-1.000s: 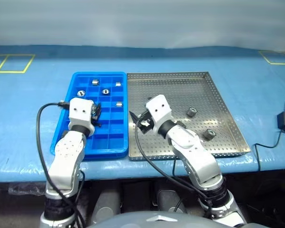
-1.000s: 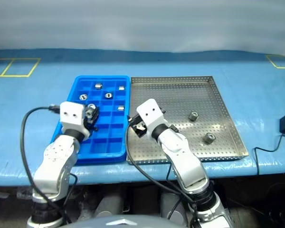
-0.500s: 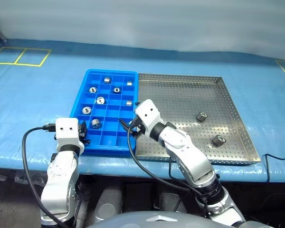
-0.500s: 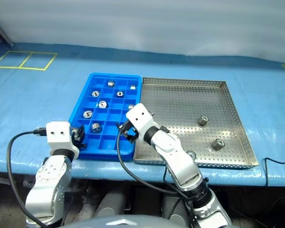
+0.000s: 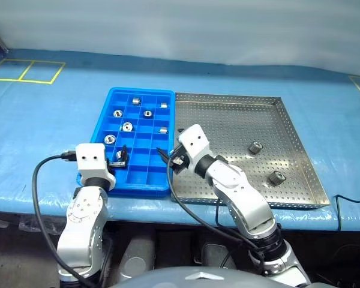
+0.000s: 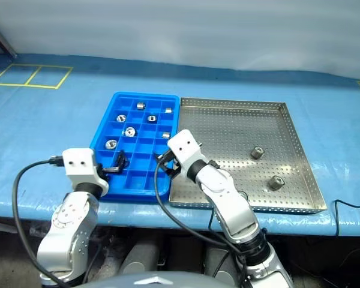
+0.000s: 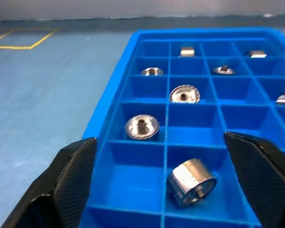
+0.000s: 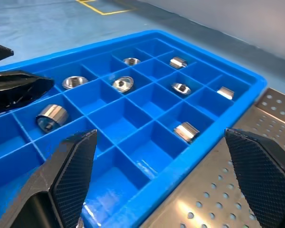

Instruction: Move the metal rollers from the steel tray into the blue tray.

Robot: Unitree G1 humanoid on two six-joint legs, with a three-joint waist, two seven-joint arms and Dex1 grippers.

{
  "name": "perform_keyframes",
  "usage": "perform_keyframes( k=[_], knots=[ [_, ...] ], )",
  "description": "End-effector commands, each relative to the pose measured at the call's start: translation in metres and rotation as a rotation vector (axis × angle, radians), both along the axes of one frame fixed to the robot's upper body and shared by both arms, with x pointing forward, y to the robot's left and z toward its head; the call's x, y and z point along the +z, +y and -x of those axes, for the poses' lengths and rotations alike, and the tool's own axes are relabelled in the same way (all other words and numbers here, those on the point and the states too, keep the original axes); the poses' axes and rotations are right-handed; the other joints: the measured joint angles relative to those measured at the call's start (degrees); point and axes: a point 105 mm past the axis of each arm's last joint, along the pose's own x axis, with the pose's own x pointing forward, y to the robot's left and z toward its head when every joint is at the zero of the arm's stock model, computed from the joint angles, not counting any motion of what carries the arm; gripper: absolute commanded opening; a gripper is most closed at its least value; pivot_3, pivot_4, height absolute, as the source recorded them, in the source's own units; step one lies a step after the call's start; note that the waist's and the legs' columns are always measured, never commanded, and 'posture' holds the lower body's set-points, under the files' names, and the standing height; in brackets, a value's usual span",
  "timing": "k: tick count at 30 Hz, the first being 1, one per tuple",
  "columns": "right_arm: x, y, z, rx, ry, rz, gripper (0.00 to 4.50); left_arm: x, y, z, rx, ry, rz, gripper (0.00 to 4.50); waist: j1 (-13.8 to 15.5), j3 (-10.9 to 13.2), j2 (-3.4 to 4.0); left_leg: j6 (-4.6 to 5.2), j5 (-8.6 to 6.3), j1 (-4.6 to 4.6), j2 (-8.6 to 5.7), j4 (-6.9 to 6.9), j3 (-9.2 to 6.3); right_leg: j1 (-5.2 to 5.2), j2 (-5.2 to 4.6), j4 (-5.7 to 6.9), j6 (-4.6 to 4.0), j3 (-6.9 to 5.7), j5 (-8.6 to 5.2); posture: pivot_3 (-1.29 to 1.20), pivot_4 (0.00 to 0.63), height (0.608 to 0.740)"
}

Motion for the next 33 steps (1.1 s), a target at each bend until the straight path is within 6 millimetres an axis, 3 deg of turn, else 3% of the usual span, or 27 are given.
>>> perform_keyframes(
  k=[1, 8, 12, 20, 25, 31, 33],
  knots=[
    [0.016, -0.032, -0.006, -0.15, -0.039, -0.045, 4.5, 0.01, -0.026, -0.004, -0.145, -0.047, 0.022, 4.46, -0.33, 0.0, 0.0, 0.01, 0.0, 0.0, 0.0, 0.0, 0.0, 0.0, 0.06, 0.0, 0.0, 0.0, 0.0, 0.13, 0.15, 0.74],
    [0.013, -0.101, -0.029, -0.589, -0.043, -0.001, 4.5, -0.002, -0.069, -0.005, -0.407, 0.004, 0.027, 4.46, -2.57, 0.0, 0.03, 0.02, 0.01, -0.02, 0.0, 0.0, 0.05, -0.02, 0.21, 0.03, 0.0, 0.04, 0.0, 0.03, 0.15, 0.74],
    [0.007, -0.13, -0.048, -0.84, -0.013, 0.006, 4.5, -0.003, -0.097, 0.0, -0.591, 0.005, 0.009, 4.46, -3.98, 0.0, 0.05, 0.02, 0.02, 0.01, 0.02, 0.0, 0.09, -0.03, 0.25, 0.06, 0.0, 0.07, 0.0, 0.0, 0.15, 0.74],
    [-0.005, -0.148, -0.076, -1.045, 0.052, -0.055, 4.5, -0.003, -0.127, 0.019, -0.787, 0.019, 0.047, 4.46, -5.61, 0.0, 0.07, 0.09, 0.02, 0.03, 0.0, -0.08, 0.15, -0.02, 0.31, 0.06, -0.02, 0.18, 0.01, 0.0, 0.15, 0.74],
    [-0.023, -0.155, -0.08, -1.103, 0.121, -0.052, 4.5, -0.002, -0.129, 0.023, -0.793, 0.02, 0.055, 4.46, -5.8, 0.0, 0.11, 0.1, 0.03, 0.07, 0.01, -0.09, 0.16, 0.0, 0.34, 0.06, -0.01, 0.21, 0.01, 0.03, 0.15, 0.74],
    [-0.054, -0.148, -0.073, -1.081, 0.232, -0.052, 4.5, -0.001, -0.125, 0.021, -0.773, 0.015, 0.055, 4.46, -5.87, 0.0, 0.13, 0.11, 0.03, 0.13, 0.04, -0.08, 0.17, 0.03, 0.44, 0.09, -0.01, 0.31, 0.01, 0.04, 0.15, 0.74],
    [-0.06, -0.147, -0.071, -1.068, 0.253, -0.055, 3.91, 0.0, -0.125, 0.02, -0.77, 0.013, 0.056, 4.5, -5.8, 0.0, 0.13, 0.11, 0.03, 0.13, 0.06, -0.09, 0.16, 0.04, 0.47, 0.08, -0.01, 0.33, 0.01, 0.04, 0.15, 0.74]
  ],
)
